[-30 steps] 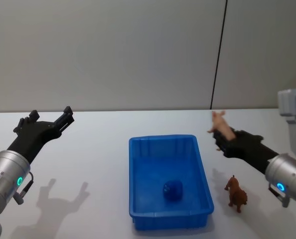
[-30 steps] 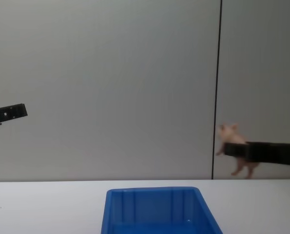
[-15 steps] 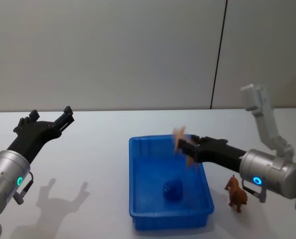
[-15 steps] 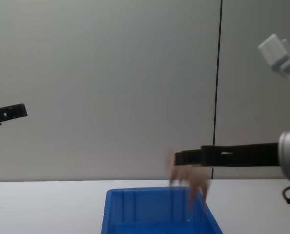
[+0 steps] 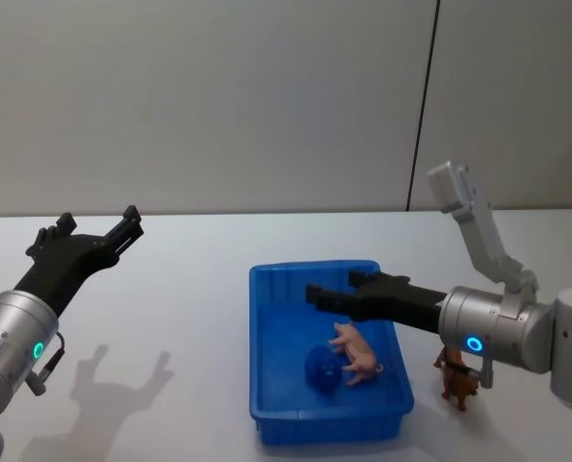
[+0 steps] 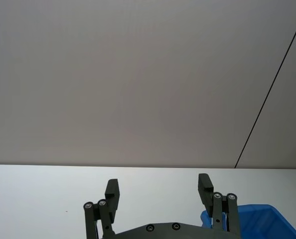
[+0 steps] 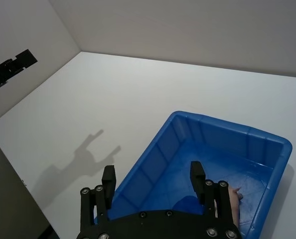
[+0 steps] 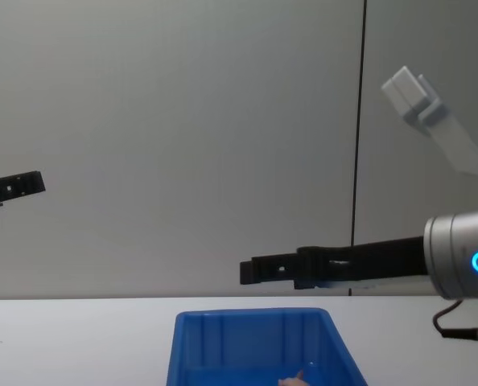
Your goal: Pick up the two dolls from the table and place them into the box.
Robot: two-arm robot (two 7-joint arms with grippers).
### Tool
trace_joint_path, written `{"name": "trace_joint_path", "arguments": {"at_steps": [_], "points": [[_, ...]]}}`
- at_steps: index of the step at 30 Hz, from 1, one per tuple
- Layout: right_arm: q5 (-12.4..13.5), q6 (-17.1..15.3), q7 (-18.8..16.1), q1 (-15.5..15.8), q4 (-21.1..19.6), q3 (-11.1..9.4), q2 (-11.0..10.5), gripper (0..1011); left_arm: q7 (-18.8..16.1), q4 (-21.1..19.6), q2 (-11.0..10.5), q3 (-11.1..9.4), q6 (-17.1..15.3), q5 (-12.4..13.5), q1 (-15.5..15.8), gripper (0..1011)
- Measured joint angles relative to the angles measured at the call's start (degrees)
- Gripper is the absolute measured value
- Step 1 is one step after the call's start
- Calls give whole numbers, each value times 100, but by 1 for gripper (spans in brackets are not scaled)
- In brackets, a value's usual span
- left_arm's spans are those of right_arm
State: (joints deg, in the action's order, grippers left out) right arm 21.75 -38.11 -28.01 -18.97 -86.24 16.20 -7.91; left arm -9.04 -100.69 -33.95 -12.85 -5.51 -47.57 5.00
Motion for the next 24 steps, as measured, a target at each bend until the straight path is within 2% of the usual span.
{"name": "trace_joint_path", "arguments": {"at_steps": [5,12,20,24], "points": [[41,1,9,5,-39,-15,-26,1001,0,0,0,0,0,0,0,1001],[269,60,248,227,-398,-168,-217,1001,0,0,0,0,0,0,0,1001],[757,64,715,912,-1209,-513,-689,1001,0,0,0,0,0,0,0,1001],[1105,24,1023,1489,-1741,-793,-1059,1001,0,0,0,0,0,0,0,1001]]}}
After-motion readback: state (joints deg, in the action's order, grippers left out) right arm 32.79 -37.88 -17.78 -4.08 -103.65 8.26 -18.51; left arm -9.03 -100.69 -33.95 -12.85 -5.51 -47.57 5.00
